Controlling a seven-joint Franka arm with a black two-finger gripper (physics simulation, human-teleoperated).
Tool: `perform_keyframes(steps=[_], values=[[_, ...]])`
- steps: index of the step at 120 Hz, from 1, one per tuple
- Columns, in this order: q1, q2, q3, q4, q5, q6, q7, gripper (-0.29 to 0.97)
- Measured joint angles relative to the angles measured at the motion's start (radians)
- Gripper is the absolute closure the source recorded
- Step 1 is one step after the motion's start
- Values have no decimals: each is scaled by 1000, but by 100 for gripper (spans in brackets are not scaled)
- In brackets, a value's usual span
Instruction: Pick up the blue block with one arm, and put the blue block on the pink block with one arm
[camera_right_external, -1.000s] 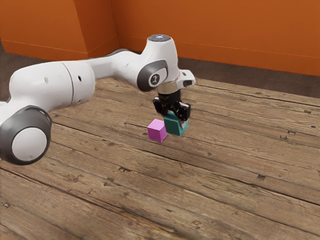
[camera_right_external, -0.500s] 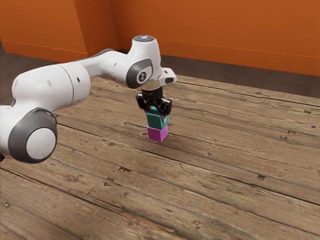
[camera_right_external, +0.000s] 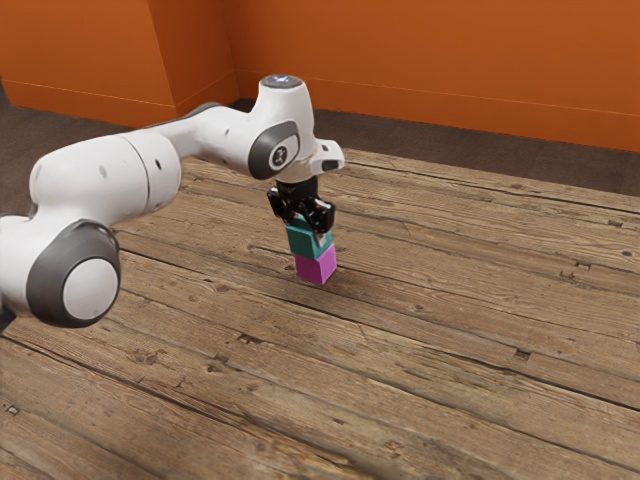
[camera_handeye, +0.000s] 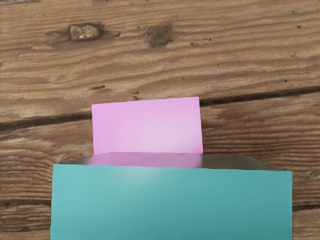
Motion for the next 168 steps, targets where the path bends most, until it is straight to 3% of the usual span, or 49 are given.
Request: perform_keyframes(steps=[76,168], values=[[5,49,9,90,-3,6,117,39],[-3,81,24,118,-4,24,106,40]])
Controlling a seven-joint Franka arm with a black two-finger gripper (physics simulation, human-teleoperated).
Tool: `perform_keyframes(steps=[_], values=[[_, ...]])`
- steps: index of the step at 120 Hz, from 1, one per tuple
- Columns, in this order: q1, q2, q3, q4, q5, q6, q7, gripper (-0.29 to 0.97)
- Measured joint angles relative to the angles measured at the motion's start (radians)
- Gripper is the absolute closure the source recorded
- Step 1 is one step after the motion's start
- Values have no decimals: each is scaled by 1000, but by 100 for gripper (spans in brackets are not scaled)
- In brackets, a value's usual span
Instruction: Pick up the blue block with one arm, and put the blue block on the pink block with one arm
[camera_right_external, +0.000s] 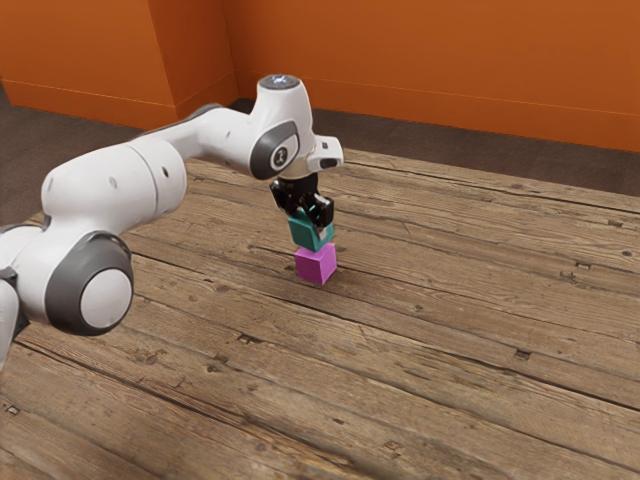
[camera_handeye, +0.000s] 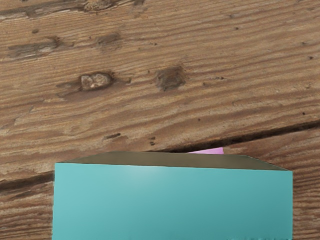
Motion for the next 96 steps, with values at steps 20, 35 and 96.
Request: perform_keyframes(steps=[20,35,96], values=[[-4,7,1,0,-2,5,-8,33],[-6,8,3,0,-10,6,-12,19],[17,-706,-60,-413,-13,-293,-49,2]])
